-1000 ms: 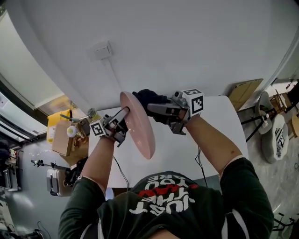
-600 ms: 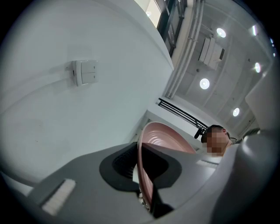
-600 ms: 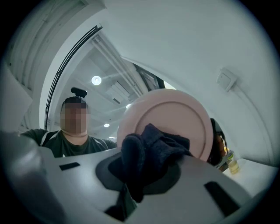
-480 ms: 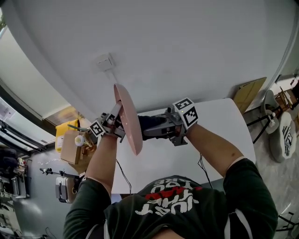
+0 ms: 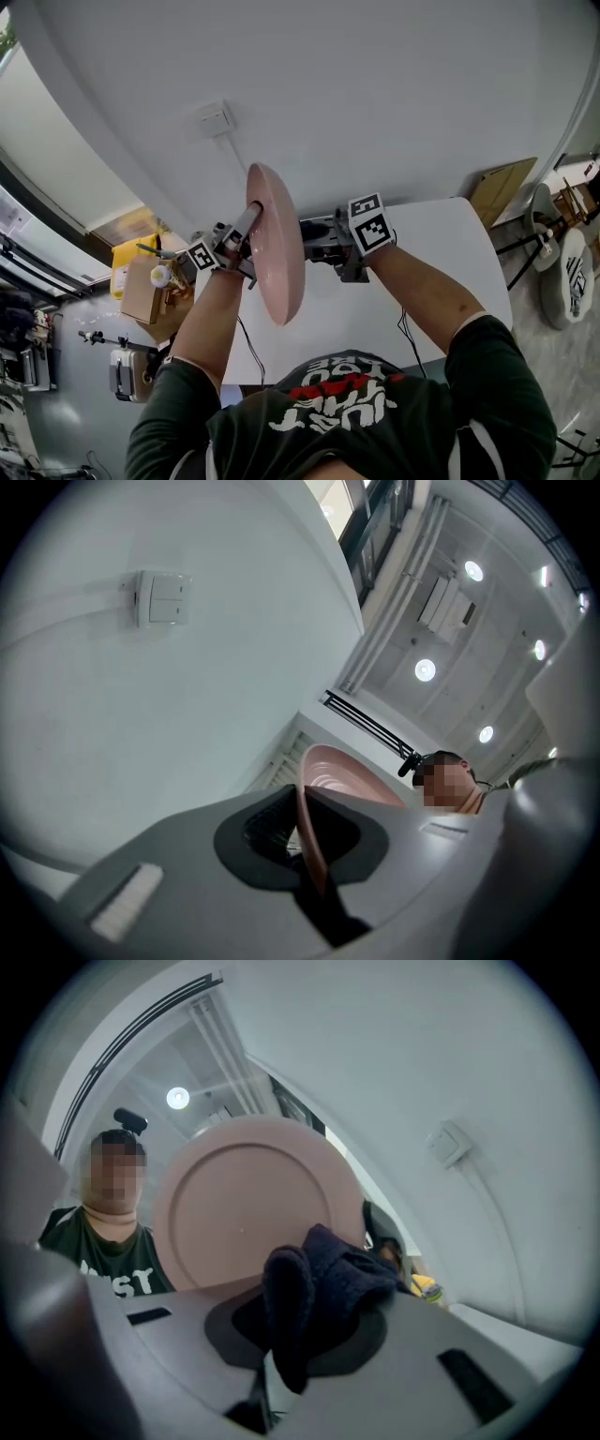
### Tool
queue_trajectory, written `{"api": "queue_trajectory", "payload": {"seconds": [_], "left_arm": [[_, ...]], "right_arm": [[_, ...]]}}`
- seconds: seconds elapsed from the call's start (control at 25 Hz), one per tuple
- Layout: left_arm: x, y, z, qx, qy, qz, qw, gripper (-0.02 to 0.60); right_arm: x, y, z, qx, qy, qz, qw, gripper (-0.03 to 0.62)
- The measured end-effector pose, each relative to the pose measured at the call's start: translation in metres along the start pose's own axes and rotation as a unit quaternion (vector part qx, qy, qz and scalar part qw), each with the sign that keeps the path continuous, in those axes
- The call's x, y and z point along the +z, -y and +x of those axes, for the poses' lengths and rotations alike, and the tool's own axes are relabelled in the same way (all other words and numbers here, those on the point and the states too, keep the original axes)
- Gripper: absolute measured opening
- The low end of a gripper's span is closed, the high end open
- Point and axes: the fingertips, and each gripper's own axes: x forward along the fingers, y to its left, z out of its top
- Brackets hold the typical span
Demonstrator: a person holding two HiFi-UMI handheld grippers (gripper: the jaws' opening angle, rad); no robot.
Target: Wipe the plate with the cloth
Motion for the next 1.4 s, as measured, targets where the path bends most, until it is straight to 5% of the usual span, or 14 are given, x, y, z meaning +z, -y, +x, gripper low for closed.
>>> {"api": "queue_trajectory", "payload": {"seconds": [0.32, 0.52, 0.64, 0.8, 1.12, 1.28, 1.4], "left_arm": [[-0.015, 0.002, -0.008, 0.003, -0.008, -0.006, 0.9999, 0.015], [-0.012, -0.006, -0.020, 0.030, 0.004, 0.009, 0.9995, 0.015], [-0.001, -0.008, -0.028, 0.040, 0.032, 0.017, 0.9985, 0.015], [0.007, 0.003, -0.035, 0.033, 0.042, 0.026, 0.9982, 0.015], [-0.016, 0.008, -0.041, 0.018, -0.041, 0.024, 0.9987, 0.015], [-0.041, 0.005, -0.025, 0.018, -0.080, 0.012, 0.9966, 0.015], [-0.039, 0.000, -0.030, 0.025, -0.071, 0.011, 0.9971, 0.017]], "right_arm": [[0.043, -0.002, -0.011, -0.032, 0.059, -0.033, 0.997, 0.031], [0.086, -0.039, -0.019, 0.001, 0.105, -0.064, 0.992, 0.031], [0.089, -0.073, -0.014, 0.040, 0.084, -0.088, 0.992, 0.031], [0.046, -0.109, -0.014, 0.068, -0.006, -0.123, 0.990, 0.031], [0.086, -0.025, -0.073, -0.066, 0.097, -0.051, 0.992, 0.031], [0.098, -0.019, -0.040, -0.039, 0.072, -0.051, 0.995, 0.031], [0.103, -0.036, -0.023, -0.006, 0.056, -0.072, 0.996, 0.031]]}}
